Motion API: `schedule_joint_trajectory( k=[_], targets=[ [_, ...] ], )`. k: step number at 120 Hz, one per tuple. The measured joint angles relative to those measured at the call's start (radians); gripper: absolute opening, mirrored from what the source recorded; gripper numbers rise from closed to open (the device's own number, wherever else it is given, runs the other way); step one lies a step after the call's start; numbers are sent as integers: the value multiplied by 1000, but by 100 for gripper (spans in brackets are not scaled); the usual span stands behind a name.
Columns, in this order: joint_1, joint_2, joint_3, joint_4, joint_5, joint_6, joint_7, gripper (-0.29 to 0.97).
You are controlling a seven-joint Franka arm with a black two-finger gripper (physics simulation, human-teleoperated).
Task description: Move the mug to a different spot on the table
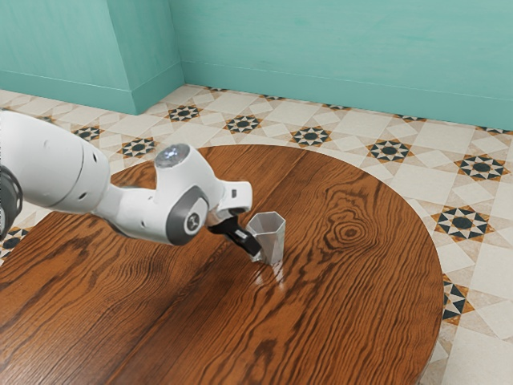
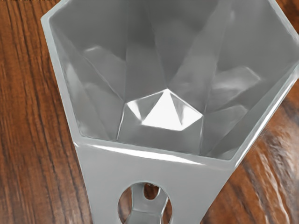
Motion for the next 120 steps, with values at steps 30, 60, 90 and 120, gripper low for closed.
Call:
schedule_joint_trajectory(
  k=[30, 60, 90, 120],
  targets=[
    [1, 19, -5, 13, -3, 35, 33, 49],
    [1, 29, -11, 17, -29, 47, 55, 29],
    [-1, 34, -11, 17, -68, 51, 69, 8],
    [-26, -32, -8, -7, -67, 60, 77, 0]
  ],
)
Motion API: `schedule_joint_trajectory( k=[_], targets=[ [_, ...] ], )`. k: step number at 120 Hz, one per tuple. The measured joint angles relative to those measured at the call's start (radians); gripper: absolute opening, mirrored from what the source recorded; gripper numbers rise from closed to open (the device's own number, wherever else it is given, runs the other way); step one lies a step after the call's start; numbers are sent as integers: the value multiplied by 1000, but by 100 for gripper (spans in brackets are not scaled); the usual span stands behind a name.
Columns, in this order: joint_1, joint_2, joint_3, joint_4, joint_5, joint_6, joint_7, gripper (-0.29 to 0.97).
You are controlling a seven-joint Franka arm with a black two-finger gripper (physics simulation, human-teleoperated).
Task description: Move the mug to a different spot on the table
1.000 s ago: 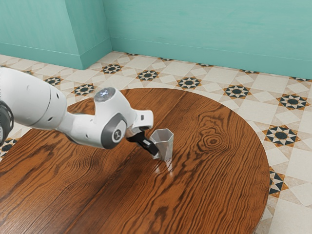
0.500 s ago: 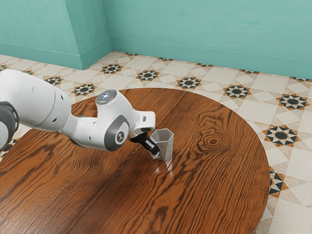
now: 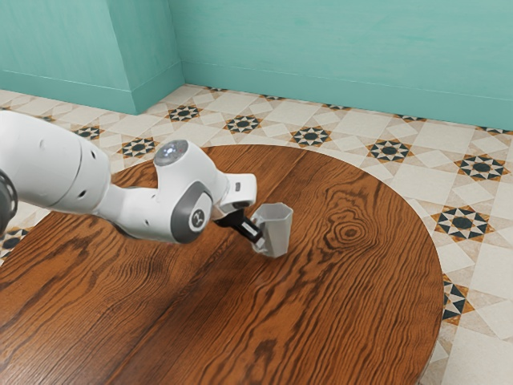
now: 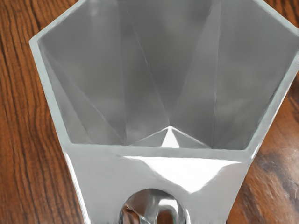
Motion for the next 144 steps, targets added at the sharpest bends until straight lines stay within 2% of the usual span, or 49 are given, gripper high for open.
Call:
schedule_joint_trajectory(
  k=[38, 54, 70, 100, 112, 144],
  targets=[
    [-20, -250, 1, -375, -13, 163, 4, -6],
    [-19, -285, 5, -476, -20, 246, 9, -7],
    [6, -288, 7, -508, -24, 307, 18, -7],
    [100, -317, 35, -590, -27, 373, 38, -9],
    [214, -321, -23, -598, -29, 390, 45, -10],
    [367, -321, -36, -599, -32, 411, 59, -7]
  ],
)
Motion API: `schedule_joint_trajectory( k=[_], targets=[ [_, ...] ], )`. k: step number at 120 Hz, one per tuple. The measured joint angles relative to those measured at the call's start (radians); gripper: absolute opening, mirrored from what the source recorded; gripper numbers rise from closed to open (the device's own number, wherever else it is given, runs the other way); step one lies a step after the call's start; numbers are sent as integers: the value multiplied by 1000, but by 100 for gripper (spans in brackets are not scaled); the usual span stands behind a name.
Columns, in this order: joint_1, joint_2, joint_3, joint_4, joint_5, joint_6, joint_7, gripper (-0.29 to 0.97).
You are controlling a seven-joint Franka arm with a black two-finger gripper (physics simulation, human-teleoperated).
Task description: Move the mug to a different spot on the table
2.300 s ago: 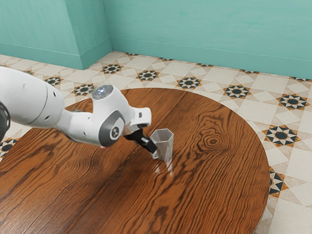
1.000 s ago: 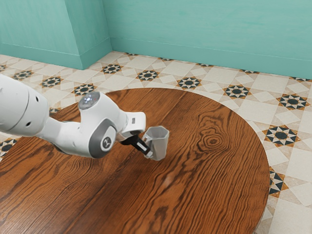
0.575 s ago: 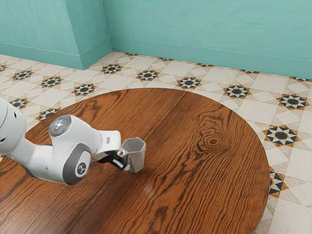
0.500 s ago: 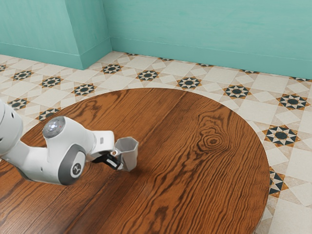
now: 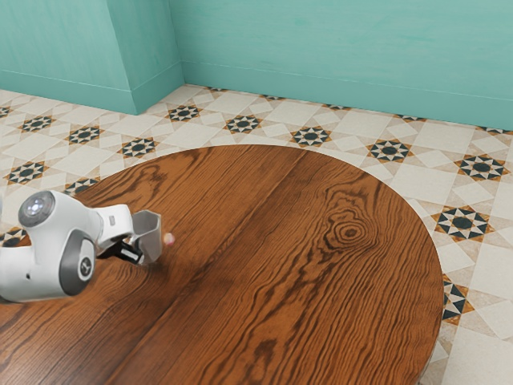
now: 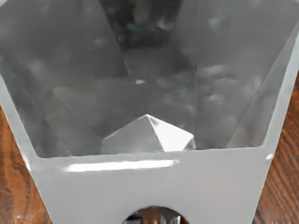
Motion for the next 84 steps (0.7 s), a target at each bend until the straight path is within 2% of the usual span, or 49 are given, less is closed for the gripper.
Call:
schedule_joint_trajectory(
  k=[26, 84],
  targets=[
    [90, 0, 12, 1, 3, 1, 2, -5],
    [253, 3, 16, 11, 8, 2, 0, -11]
  ],
)
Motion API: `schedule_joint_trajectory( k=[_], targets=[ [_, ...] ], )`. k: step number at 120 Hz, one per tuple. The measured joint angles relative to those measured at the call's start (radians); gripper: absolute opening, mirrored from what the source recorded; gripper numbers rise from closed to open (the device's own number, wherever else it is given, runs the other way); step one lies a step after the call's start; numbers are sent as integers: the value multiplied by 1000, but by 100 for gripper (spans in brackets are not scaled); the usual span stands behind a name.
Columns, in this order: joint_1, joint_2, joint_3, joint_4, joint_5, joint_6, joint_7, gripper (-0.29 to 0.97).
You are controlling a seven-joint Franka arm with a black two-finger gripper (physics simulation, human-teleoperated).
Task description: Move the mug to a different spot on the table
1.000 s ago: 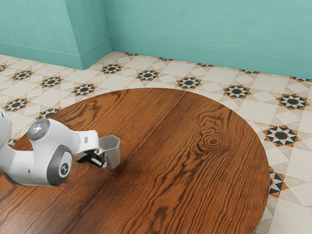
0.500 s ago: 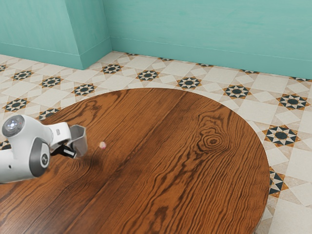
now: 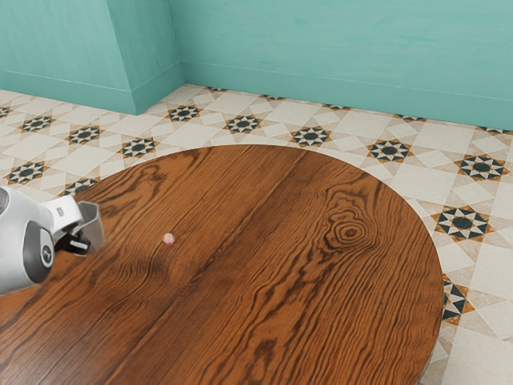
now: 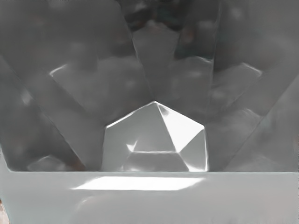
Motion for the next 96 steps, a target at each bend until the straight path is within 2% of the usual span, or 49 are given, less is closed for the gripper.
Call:
schedule_joint_trajectory(
  k=[58, 96],
  targets=[
    [65, 3, 23, 7, 3, 1, -1, -11],
    [46, 5, 24, 14, 5, 2, -1, -11]
  ],
)
